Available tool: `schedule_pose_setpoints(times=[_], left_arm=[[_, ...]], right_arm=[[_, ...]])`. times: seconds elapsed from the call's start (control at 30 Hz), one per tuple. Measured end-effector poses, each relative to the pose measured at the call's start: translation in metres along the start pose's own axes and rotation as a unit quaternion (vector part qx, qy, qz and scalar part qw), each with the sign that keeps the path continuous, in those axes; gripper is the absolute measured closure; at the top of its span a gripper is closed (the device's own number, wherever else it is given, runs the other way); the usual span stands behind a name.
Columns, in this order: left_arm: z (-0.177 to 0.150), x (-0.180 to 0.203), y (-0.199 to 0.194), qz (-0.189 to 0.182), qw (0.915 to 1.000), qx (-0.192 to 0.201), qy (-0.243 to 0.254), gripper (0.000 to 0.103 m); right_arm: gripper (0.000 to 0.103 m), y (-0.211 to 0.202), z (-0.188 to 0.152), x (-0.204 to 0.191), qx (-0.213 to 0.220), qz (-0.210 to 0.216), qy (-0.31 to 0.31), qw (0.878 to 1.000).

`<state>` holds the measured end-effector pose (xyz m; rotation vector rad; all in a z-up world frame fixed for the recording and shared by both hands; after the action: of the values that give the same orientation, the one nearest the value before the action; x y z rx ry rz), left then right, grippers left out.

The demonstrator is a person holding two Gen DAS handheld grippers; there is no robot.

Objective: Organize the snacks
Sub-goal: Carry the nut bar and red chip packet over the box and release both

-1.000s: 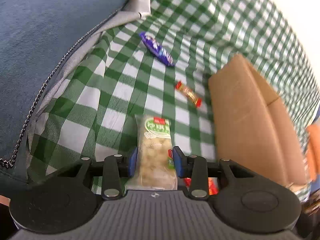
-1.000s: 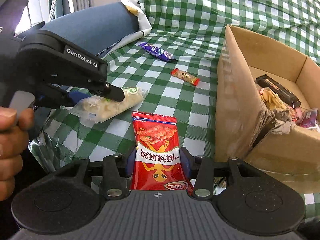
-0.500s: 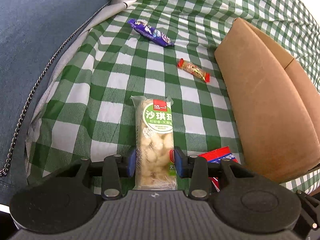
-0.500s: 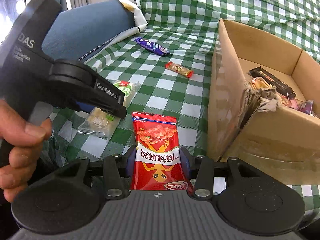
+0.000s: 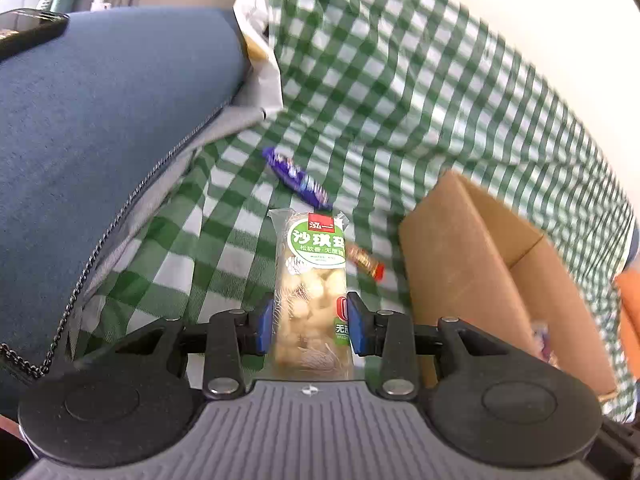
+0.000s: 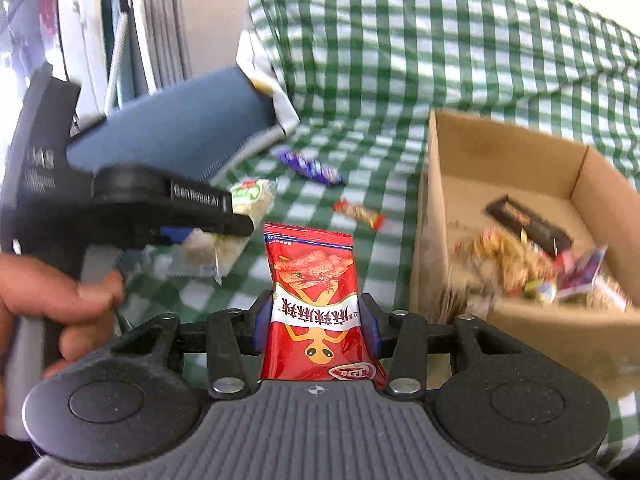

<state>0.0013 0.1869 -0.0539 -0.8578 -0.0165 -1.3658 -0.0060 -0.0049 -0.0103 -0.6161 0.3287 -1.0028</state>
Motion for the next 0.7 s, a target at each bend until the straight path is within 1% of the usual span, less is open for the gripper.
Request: schedule_pose_setpoints(times=[0.17,0.27,0.43,0.53,0.7], left_arm=[[0.003,0.0,-0.007,-0.016,0.9995,0.014,-0.022,0.062],[0.002,0.001,-0.011,-0.023,0.9993,0.015,-0.027,0.062],[-0.003,0.01,-0.013,-0.032,0.9993,0.01,-0.015,0.062],[-0.005,0.017,-0.014,-0.034,0.9994,0.009,-0.006,0.062],[-0.008,0.024,-0.017,-0.041,0.9991,0.008,-0.004,0.062]], right_arm=[[0.056,-0.022,0.023,0.011,0.052,0.006,-0.012,0.999],[0.056,-0.029,0.022,0.026,0.081,-0.001,0.0,0.997],[0.056,-0.028,0.019,0.047,0.095,-0.008,0.037,0.995],[0.056,-0.029,0.021,0.054,0.11,-0.008,0.048,0.993],[0.056,-0.027,0.023,0.063,0.112,-0.008,0.07,0.991]])
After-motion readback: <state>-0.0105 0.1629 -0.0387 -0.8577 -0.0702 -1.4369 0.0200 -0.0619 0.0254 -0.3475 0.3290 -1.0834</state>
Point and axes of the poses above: each gripper's, at about its wrist camera, not at the fingertips, and y roughly the way its jaws point, x to its right, z to its top, the point moved 4 cm from there along y, roughly the way its jaws point, and after that the axes turned 10 degrees about -z, right-handed, at the moved point
